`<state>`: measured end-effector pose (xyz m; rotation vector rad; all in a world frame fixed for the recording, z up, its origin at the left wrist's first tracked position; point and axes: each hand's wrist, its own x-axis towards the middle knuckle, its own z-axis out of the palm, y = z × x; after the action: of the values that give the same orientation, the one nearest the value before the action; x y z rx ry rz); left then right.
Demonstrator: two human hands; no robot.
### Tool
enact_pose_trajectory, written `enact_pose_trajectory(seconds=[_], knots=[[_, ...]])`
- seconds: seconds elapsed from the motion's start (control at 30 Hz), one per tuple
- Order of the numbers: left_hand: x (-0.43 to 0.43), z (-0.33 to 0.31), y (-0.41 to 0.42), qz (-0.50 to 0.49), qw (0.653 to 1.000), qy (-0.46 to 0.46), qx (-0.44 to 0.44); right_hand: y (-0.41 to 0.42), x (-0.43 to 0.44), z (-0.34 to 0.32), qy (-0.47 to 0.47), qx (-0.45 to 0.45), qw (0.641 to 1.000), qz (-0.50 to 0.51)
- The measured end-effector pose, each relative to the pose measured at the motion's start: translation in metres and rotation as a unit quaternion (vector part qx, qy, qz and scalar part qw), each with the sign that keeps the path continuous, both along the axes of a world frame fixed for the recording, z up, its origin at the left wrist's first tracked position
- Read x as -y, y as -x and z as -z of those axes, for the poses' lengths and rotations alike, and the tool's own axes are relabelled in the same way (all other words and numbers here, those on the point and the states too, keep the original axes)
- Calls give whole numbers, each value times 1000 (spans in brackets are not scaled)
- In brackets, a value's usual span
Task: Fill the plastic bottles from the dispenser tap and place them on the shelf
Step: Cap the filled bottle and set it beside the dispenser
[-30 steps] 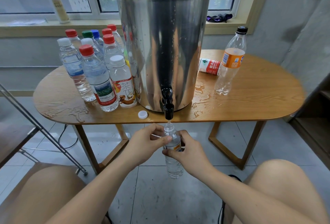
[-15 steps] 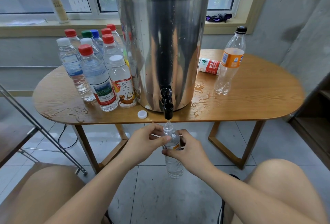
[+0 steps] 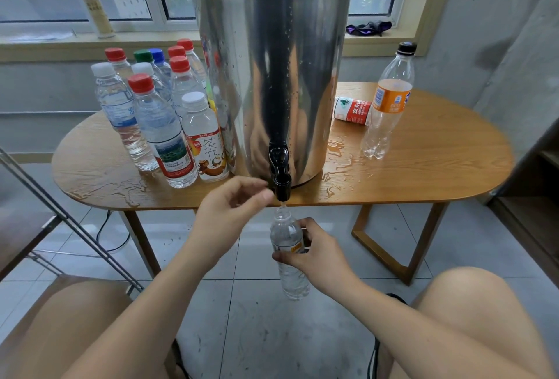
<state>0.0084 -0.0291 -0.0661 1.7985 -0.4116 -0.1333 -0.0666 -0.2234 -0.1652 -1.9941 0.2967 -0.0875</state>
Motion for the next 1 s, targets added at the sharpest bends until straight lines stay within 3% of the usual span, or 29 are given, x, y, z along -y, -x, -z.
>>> enact_pose_trajectory(seconds=[0.23, 1.0], knots=[[12, -32, -5, -37, 995, 90, 8, -3, -2, -1, -3, -9, 1000, -8], [38, -43, -3, -94, 992, 82, 20, -2, 0, 1, -12, -3, 1000, 7]])
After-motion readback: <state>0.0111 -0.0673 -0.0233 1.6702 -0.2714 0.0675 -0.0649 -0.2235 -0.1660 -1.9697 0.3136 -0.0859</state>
